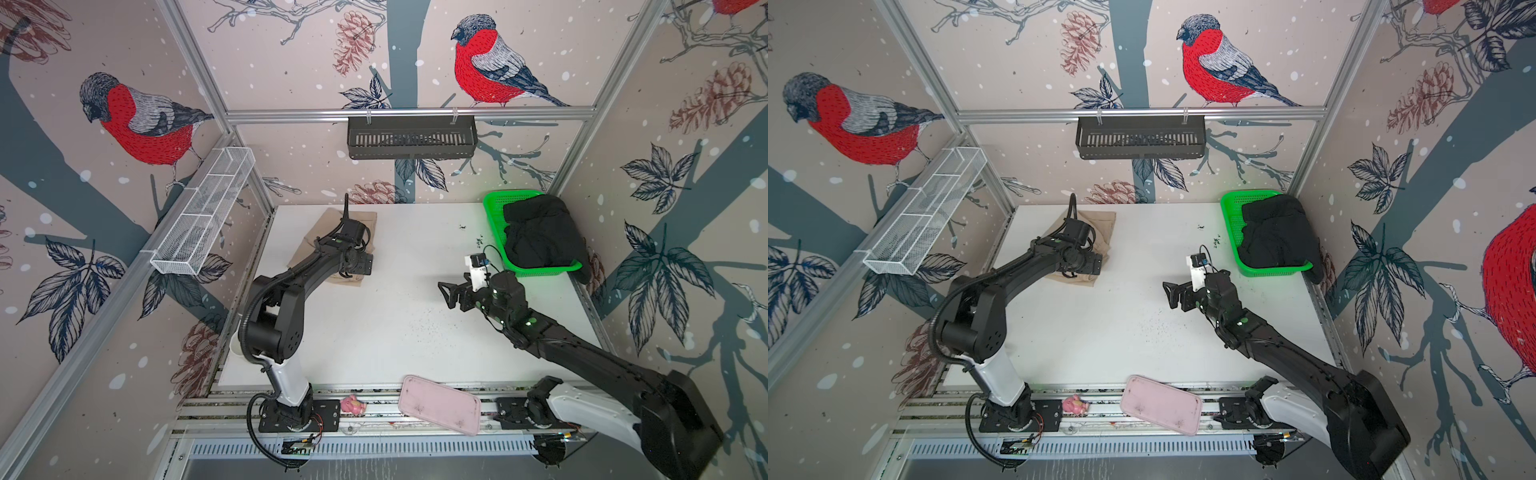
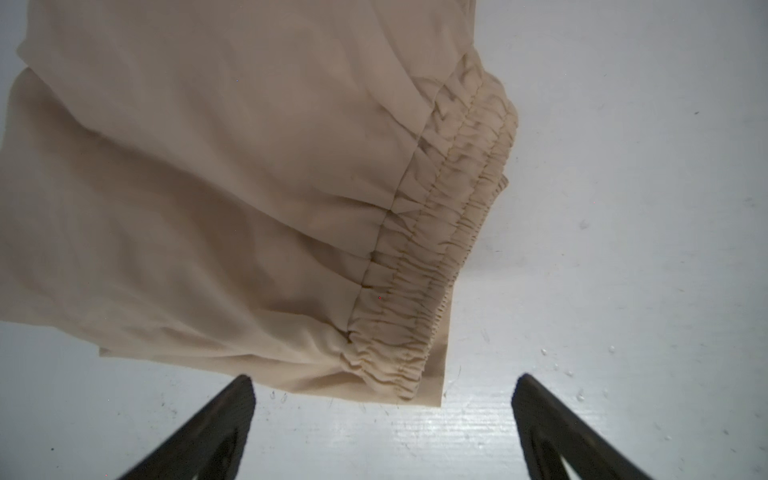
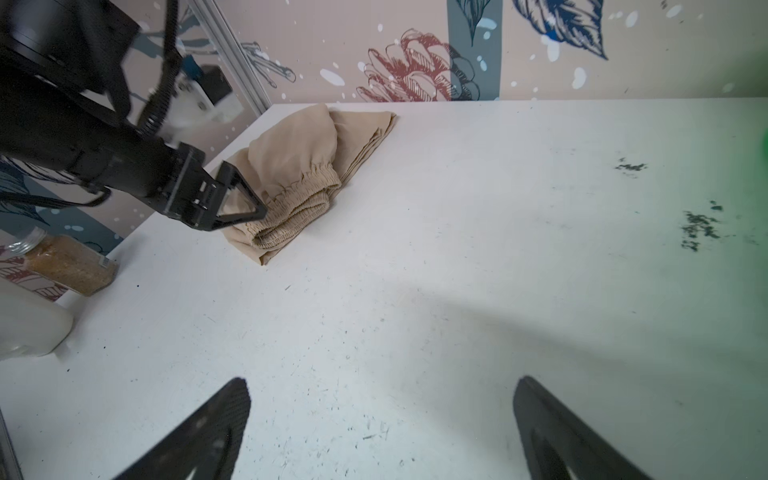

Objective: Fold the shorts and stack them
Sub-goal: 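Release the beige shorts and withdraw the right gripper toward the green basket, then reach the right gripper into the green basket and grasp the dark sweatpants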

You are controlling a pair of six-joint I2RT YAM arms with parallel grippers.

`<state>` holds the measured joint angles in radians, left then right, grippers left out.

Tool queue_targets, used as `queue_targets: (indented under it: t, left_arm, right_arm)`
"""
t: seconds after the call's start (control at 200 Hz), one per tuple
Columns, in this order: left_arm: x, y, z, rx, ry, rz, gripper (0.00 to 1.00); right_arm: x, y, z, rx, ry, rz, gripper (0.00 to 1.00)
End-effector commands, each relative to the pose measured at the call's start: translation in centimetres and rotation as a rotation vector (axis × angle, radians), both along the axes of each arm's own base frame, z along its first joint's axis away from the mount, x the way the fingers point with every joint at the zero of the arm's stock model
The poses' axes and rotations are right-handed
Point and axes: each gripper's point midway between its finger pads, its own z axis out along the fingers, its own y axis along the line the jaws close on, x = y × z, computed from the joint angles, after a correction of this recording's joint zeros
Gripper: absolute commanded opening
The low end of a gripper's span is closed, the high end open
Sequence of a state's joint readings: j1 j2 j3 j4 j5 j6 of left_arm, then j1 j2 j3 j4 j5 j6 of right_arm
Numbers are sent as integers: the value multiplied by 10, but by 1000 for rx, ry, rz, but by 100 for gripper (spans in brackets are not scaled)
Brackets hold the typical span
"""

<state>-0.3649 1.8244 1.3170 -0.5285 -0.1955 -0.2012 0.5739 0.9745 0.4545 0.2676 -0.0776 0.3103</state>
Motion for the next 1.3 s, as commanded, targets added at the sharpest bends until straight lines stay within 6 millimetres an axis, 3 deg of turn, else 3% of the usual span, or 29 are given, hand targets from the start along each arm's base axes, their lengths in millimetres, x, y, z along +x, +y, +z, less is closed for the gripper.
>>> queue_targets:
  t: [0.0, 0.22, 0.435, 0.695, 0.955, 1.116, 1.211, 1.296]
  left_arm:
    - [14, -6, 0, 131, -55, -21, 97]
    - [12, 8, -35, 320, -2, 17, 97]
    - [26, 25, -43, 302, -22, 99, 97]
    - [73, 67, -38, 245, -75, 211, 97]
    - [124, 95, -29, 274, -148, 220, 97]
    - [129, 117, -27, 336, -153, 238, 97]
    - [127, 128, -21, 355, -158, 250, 97]
    - [128, 130, -2, 351, -191, 256, 97]
  right_arm:
    - [-3, -14, 12, 29, -54, -27, 100]
    - [-11, -34, -1, 50, -28, -60, 100]
    - [-13, -32, -7, 92, -17, -49, 100]
    - [-6, -23, -20, 54, 45, -17, 100]
    - [3, -15, -26, 42, 102, -9, 100]
    - [15, -23, -26, -31, 124, -67, 100]
    - [28, -29, -13, -75, 109, -105, 100]
    - [44, -35, 4, -104, 77, -147, 100]
